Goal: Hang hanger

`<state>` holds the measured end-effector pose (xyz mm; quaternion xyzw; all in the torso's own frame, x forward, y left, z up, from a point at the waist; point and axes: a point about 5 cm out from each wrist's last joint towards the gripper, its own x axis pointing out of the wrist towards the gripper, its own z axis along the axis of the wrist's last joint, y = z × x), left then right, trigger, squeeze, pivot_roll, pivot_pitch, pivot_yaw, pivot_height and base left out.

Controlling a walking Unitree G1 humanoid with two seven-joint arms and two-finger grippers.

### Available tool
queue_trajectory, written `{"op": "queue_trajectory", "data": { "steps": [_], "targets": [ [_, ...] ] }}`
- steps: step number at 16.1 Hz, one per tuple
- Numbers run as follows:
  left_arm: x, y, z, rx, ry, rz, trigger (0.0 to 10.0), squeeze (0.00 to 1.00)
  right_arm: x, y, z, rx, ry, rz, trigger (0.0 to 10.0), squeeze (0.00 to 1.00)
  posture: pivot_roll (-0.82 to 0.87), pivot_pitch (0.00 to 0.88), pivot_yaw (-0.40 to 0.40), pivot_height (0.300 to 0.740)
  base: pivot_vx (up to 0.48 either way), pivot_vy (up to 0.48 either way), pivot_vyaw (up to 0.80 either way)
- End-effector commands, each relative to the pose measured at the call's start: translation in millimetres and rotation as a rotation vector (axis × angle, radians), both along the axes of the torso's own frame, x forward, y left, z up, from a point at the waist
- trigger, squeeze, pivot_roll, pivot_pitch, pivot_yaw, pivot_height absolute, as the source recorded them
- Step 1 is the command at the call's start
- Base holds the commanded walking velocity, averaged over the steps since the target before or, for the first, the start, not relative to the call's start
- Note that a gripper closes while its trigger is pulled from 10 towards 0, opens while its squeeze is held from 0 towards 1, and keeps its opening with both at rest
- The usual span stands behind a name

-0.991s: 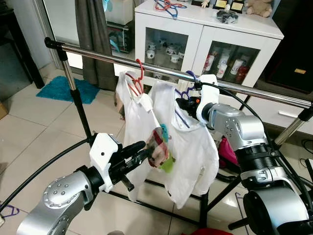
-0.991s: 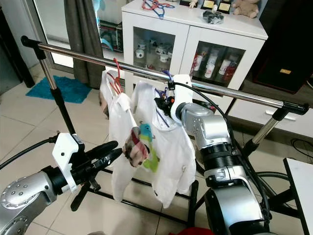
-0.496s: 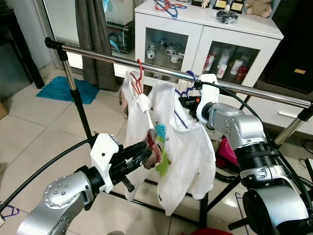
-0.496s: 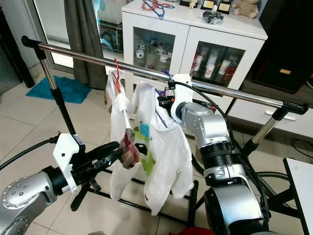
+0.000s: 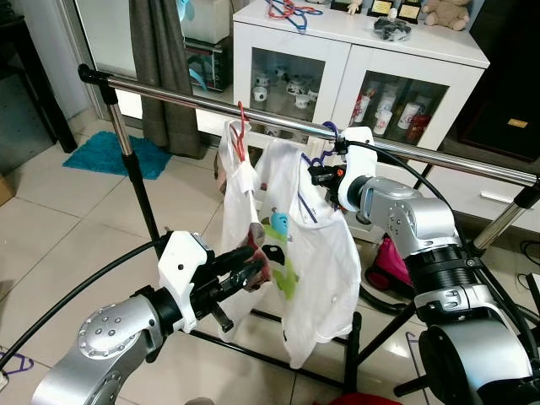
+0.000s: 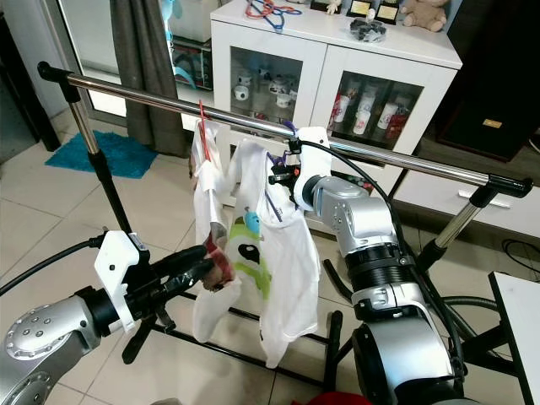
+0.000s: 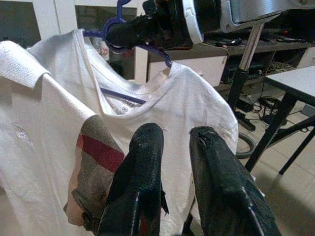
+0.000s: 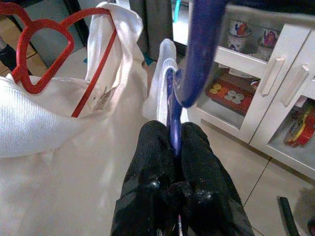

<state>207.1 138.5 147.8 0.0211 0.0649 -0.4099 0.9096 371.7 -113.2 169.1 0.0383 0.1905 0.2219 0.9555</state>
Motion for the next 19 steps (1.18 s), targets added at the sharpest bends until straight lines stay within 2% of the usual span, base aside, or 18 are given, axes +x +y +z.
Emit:
{"op": "queue_trajectory", "data": {
  "steps": [1,4,6,7,11,13,14,19],
  "targets": [
    [1.1,-1.9,-1,0.009,-0.002,-0.007,10.0,0.0,3.8,-4.5,11,-0.002,-0.04,-0.009,0.0,0.0,0.14,0.0,-0.058,0.74,0.0,0.0,0.0],
    [2.8,-2.1,-2,0.015,0.0,-0.002,10.0,0.0,3.2,-6.4,14,-0.001,-0.059,-0.018,0.0,0.0,0.14,0.0,-0.055,0.74,0.0,0.0,0.0],
    [11.0,-1.0,-2,0.031,-0.02,0.077,10.0,0.0,-1.8,-15.5,33,-0.012,-0.14,-0.034,0.0,0.0,0.14,0.0,-0.056,0.74,0.0,0.0,0.0],
    [12.0,-1.3,-2,0.027,-0.025,0.088,10.0,0.0,-3.5,-17.4,35,-0.022,-0.146,-0.033,0.0,0.0,0.13,0.0,-0.057,0.74,0.0,0.0,0.0],
    [15.0,-6.8,-2,-0.001,-0.042,0.13,10.0,0.0,-26.5,-31.4,44,-0.044,-0.176,-0.026,0.0,0.0,0.12,0.004,-0.058,0.74,0.0,0.0,0.0],
    [15.0,-7.8,-2,-0.005,-0.041,0.134,10.0,0.0,-38.6,-31.3,40,-0.045,-0.169,-0.014,0.0,0.0,0.12,0.006,-0.057,0.74,0.0,0.0,0.0],
    [15.4,-8.7,-2,-0.009,-0.039,0.138,10.0,0.0,-55.1,-26.6,30,-0.033,-0.151,0.016,0.0,0.0,0.11,0.01,-0.051,0.74,0.0,0.0,0.0],
    [14.7,-9.6,-3,-0.017,-0.03,0.147,10.0,0.0,-82.8,-25.7,14,-0.025,-0.117,-0.002,0.0,0.0,0.11,0.015,-0.048,0.74,-0.154,0.0,0.0]
  ]
}}
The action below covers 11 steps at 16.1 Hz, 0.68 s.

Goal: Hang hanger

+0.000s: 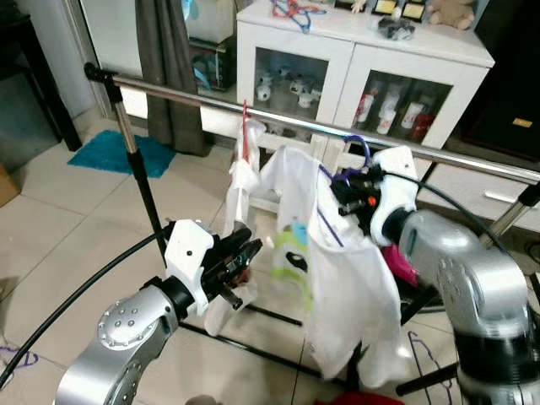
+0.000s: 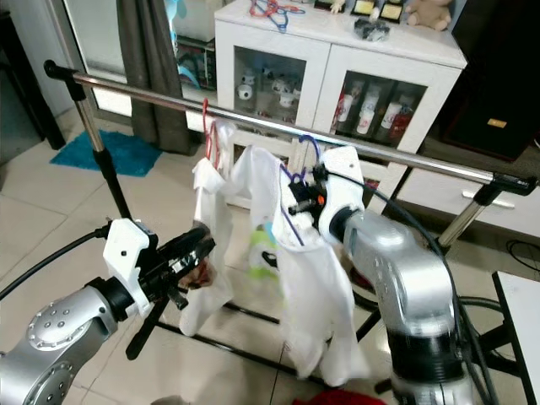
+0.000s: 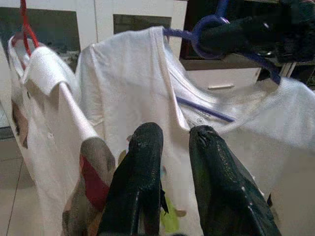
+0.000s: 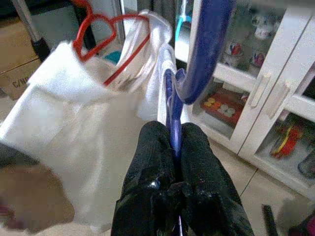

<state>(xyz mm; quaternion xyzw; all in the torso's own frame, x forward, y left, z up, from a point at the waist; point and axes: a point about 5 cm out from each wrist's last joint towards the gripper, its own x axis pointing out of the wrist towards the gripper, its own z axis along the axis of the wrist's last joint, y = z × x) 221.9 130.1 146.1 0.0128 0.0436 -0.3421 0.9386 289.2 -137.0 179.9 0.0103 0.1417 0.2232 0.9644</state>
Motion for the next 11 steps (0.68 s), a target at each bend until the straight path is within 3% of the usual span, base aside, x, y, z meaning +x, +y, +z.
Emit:
{"op": "queue_trajectory", "data": {
  "steps": [1,5,11],
  "targets": [
    [-0.2,-1.3,-2,0.005,0.009,0.003,10.0,0.0,-7.4,-3.8,-2,0.01,0.01,-0.023,0.0,0.0,0.1,0.018,-0.057,0.74,-0.274,0.0,0.0],
    [0.2,-1.4,-2,0.002,0.01,0.01,10.0,0.0,-28.1,-10.8,-23,0.02,0.053,-0.089,0.0,0.0,0.09,0.017,-0.062,0.74,-0.295,0.0,0.0],
    [-0.1,-0.4,-3,0.005,0.011,0.015,10.0,0.0,-38.3,-10.5,-31,0.028,0.04,-0.102,0.0,0.0,0.09,0.015,-0.063,0.74,-0.288,0.0,0.0]
  ]
}}
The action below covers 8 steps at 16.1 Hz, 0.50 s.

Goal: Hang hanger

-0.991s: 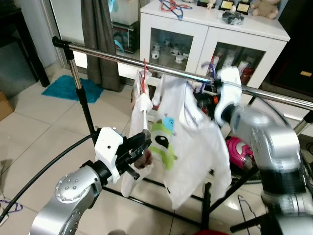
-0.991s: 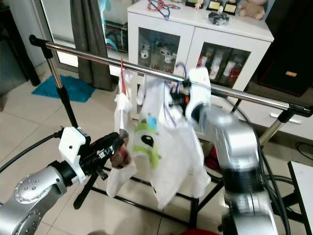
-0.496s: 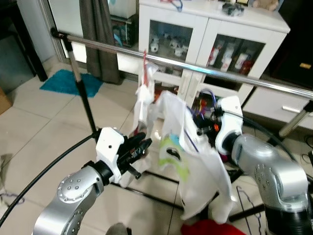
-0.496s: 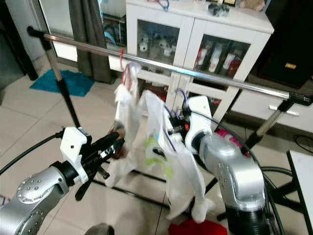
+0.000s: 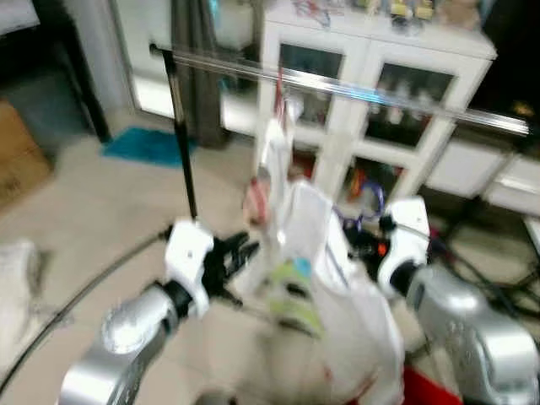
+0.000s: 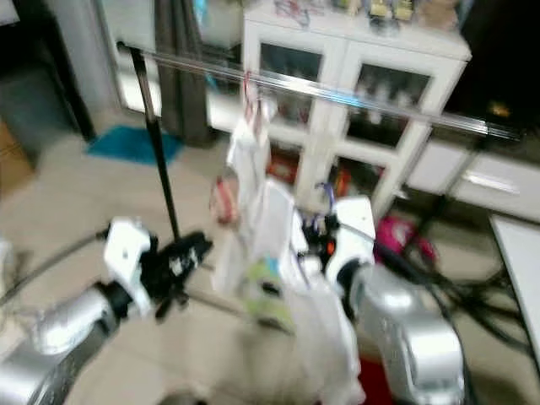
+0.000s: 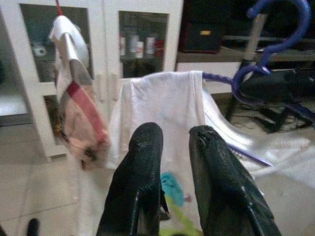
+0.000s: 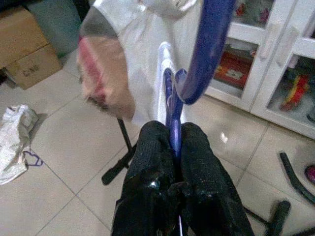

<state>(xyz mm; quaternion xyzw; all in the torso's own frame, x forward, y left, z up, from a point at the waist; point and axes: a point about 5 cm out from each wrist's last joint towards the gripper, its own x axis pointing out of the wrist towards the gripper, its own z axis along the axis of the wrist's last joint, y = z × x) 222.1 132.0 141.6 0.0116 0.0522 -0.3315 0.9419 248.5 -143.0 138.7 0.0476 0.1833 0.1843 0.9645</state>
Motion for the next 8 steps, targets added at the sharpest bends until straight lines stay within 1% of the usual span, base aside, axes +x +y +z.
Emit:
{"op": "queue_trajectory", "data": {
  "steps": [1,2,3,4,5,6,8],
  "targets": [
    [-0.1,-2.1,1,0.002,-0.006,-0.009,10.0,0.0,1.7,-2.0,11,-0.01,-0.061,-0.003,0.0,0.0,0.09,0.012,-0.063,0.74,-0.27,0.0,0.0],
    [1.4,-1.9,2,0.004,-0.008,-0.011,10.0,0.0,0.8,5.1,15,0.008,-0.082,0.041,0.0,0.0,0.09,0.004,-0.063,0.74,-0.24,0.0,0.0],
    [1.7,-2.0,2,0.004,-0.009,-0.012,10.0,0.0,0.8,6.2,16,0.013,-0.086,0.048,0.0,0.0,0.09,0.004,-0.063,0.74,0.0,0.0,0.0],
    [5.1,-2.0,1,-0.005,0.0,-0.012,10.0,0.0,1.0,11.9,19,0.041,-0.111,0.083,0.0,0.0,0.09,0.0,-0.065,0.74,0.0,0.0,0.0],
    [10.3,-2.3,3,-0.045,0.004,-0.023,10.0,1.0,1.6,18.6,25,0.079,-0.149,0.126,0.0,0.0,0.09,0.0,-0.065,0.74,0.0,0.0,0.0],
    [12.5,-2.4,4,-0.036,-0.009,-0.026,10.0,1.0,1.7,20.7,26,0.086,-0.158,0.141,0.0,0.0,0.09,0.0,-0.066,0.74,0.0,0.0,0.0],
    [23.7,-4.0,4,0.042,-0.042,-0.041,10.0,1.0,2.9,29.8,31,0.115,-0.188,0.202,0.0,0.0,0.09,0.0,-0.064,0.74,0.0,0.0,0.0]
  ]
}}
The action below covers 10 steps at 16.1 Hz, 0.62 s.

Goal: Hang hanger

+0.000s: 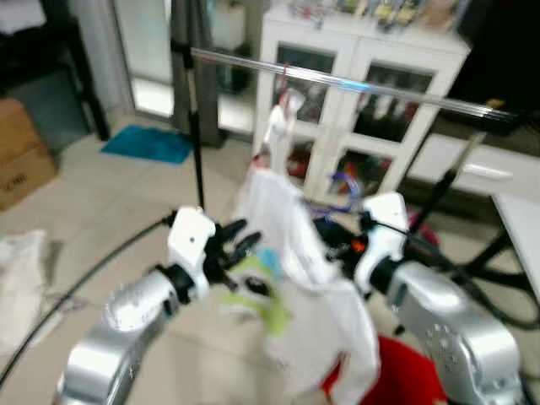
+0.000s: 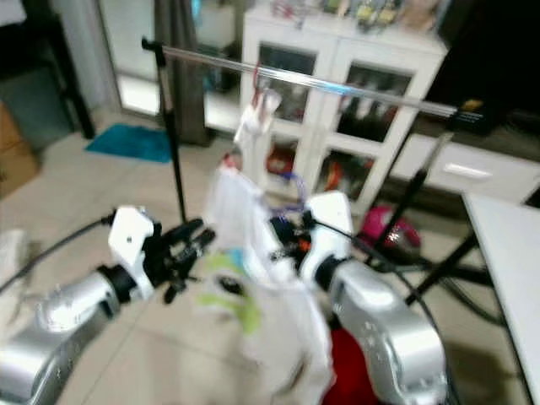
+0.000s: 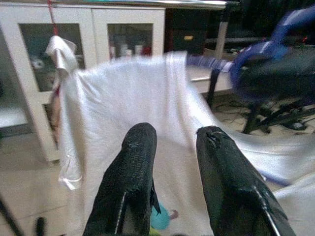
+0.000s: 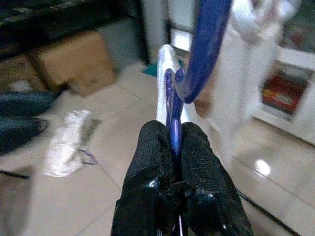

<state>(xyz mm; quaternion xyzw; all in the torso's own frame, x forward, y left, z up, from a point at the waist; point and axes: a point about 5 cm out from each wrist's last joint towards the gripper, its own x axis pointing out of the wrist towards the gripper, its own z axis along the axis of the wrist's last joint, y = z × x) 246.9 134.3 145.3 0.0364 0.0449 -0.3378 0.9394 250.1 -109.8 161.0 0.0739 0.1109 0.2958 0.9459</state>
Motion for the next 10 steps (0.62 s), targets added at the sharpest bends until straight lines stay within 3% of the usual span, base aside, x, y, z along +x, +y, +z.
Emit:
{"op": "queue_trajectory", "data": {
  "steps": [1,5,6,7,8,10],
  "targets": [
    [4.5,-7.6,2,0.009,-0.024,-0.015,10.0,1.0,2.0,0.7,12,0.031,-0.064,0.021,0.0,0.0,0.09,0.0,-0.064,0.74,0.0,0.0,0.0],
    [30.2,-12.2,9,0.141,-0.17,0.109,10.0,1.0,3.6,8.6,18,0.156,-0.083,0.171,0.0,0.0,0.09,0.0,-0.061,0.74,0.0,0.0,0.0],
    [34.9,-16.8,14,0.142,-0.212,0.118,10.0,0.93,5.4,8.7,20,0.163,-0.089,0.205,0.0,0.0,0.09,0.0,-0.062,0.74,0.0,0.0,0.0],
    [37.2,-21.0,18,0.121,-0.234,0.12,10.0,0.58,7.5,8.5,21,0.165,-0.092,0.223,0.0,0.0,0.09,0.0,-0.066,0.74,0.0,0.0,0.0],
    [38.8,-23.0,20,0.14,-0.258,0.13,10.0,0.0,9.1,8.8,22,0.167,-0.095,0.246,0.0,0.0,0.09,0.0,-0.07,0.74,0.0,0.0,0.0],
    [44.4,-19.3,16,0.19,-0.286,0.199,10.0,0.0,11.1,9.9,24,0.169,-0.1,0.286,0.0,0.0,0.1,0.0,-0.074,0.74,0.0,0.0,0.0]
  ]
}}
